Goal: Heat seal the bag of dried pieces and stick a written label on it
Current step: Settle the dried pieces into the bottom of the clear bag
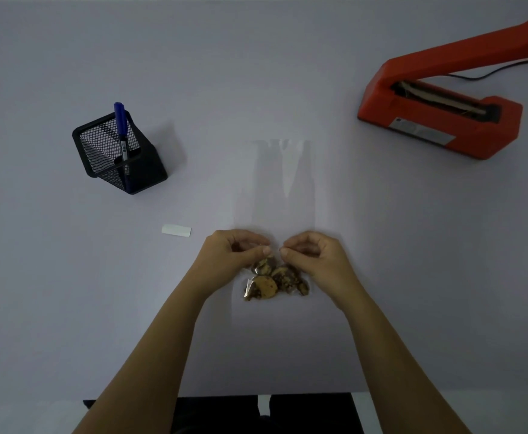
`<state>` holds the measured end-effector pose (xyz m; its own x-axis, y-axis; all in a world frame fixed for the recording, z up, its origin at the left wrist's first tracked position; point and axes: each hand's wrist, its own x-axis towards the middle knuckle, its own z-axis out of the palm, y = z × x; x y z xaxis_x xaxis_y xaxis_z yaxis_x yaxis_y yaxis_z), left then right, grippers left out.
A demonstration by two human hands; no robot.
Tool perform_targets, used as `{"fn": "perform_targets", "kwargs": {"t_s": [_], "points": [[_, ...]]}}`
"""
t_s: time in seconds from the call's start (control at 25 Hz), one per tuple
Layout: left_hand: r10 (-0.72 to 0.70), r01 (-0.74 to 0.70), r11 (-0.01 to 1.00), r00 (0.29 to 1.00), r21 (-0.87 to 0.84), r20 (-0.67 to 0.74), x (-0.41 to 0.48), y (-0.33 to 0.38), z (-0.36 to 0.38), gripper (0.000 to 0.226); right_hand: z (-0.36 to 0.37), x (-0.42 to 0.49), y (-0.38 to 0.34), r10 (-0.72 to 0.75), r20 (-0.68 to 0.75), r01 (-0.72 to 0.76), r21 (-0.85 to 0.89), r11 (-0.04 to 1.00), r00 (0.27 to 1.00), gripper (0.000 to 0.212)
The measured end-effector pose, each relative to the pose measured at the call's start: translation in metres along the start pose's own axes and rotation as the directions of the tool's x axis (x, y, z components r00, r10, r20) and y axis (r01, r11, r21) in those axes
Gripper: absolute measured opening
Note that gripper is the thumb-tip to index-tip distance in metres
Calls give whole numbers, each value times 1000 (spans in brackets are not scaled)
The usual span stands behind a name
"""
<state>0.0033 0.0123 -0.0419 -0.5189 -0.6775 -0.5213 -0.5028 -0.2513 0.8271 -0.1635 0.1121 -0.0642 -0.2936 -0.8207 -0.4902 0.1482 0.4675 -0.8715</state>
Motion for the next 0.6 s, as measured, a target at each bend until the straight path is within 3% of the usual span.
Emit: {"fn": "perform_targets", "kwargs": {"t_s": [0.12,0.32,0.52,0.6], "points": [[5,-6,999,1000,38,27,3,-1,0,7,-2,2,-1,28,53,-30,29,999,998,9],[4,-7,999,994,33,107,7,1,-9,16,-13,3,-4,45,162,-55,57,997,986,10],[54,-54,999,990,1,131,4,4,-16,21,-14,-2,-6,24,120,-36,99,994,992,15],[51,-53,998,997,22,62,5,2,-13,17,-13,0,-6,8,73,-14,79,997,997,15]]}}
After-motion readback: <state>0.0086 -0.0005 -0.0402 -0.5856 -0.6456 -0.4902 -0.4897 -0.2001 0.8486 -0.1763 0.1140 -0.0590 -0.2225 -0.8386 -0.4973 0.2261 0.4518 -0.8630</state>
